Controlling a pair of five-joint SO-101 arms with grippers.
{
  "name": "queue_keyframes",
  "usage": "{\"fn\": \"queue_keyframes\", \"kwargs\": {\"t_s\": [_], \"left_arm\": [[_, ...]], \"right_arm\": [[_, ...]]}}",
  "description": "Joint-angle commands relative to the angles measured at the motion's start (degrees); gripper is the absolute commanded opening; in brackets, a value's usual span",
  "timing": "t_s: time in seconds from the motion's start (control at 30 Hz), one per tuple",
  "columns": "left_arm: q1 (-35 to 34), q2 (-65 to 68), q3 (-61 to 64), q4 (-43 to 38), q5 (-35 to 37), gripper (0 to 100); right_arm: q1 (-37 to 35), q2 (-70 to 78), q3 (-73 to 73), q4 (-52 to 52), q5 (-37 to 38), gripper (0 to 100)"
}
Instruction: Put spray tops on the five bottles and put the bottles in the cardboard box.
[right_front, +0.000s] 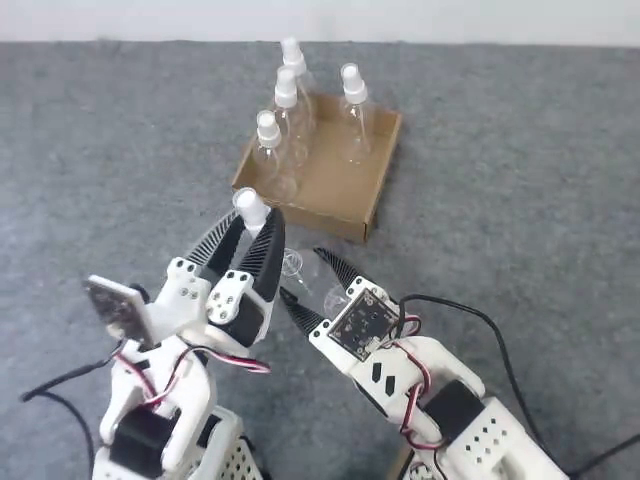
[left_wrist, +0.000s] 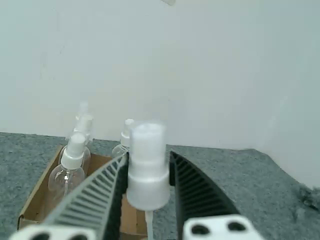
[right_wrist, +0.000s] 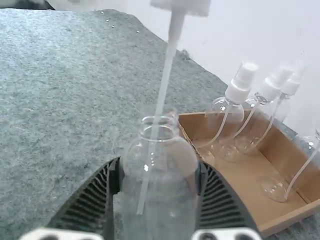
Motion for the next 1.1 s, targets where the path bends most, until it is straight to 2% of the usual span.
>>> {"fn": "queue_keyframes", "kwargs": {"t_s": [0.0, 0.33, 0.6, 0.83, 1.07], "left_arm": [[0.6, -0.9, 0.0, 1.8, -1.4, 1], [4.3, -0.9, 3.8, 2.1, -4.0, 1], [4.6, -0.9, 3.6, 3.9, -5.1, 1], [4.4, -0.9, 3.4, 7.3, -7.0, 17], [4.0, -0.9, -1.2, 10.5, -7.3, 17]], "right_arm": [[-0.6, -1.7, -1.1, -1.5, 0.8, 3.8], [-0.3, -1.7, -1.1, -1.6, 0.8, 3.8], [-0.3, -1.8, -2.0, -1.5, 0.4, 3.8], [-0.3, -1.8, -2.0, -1.5, 0.4, 3.8], [-0.3, -1.8, -1.9, -1.5, 0.4, 3.8]]}}
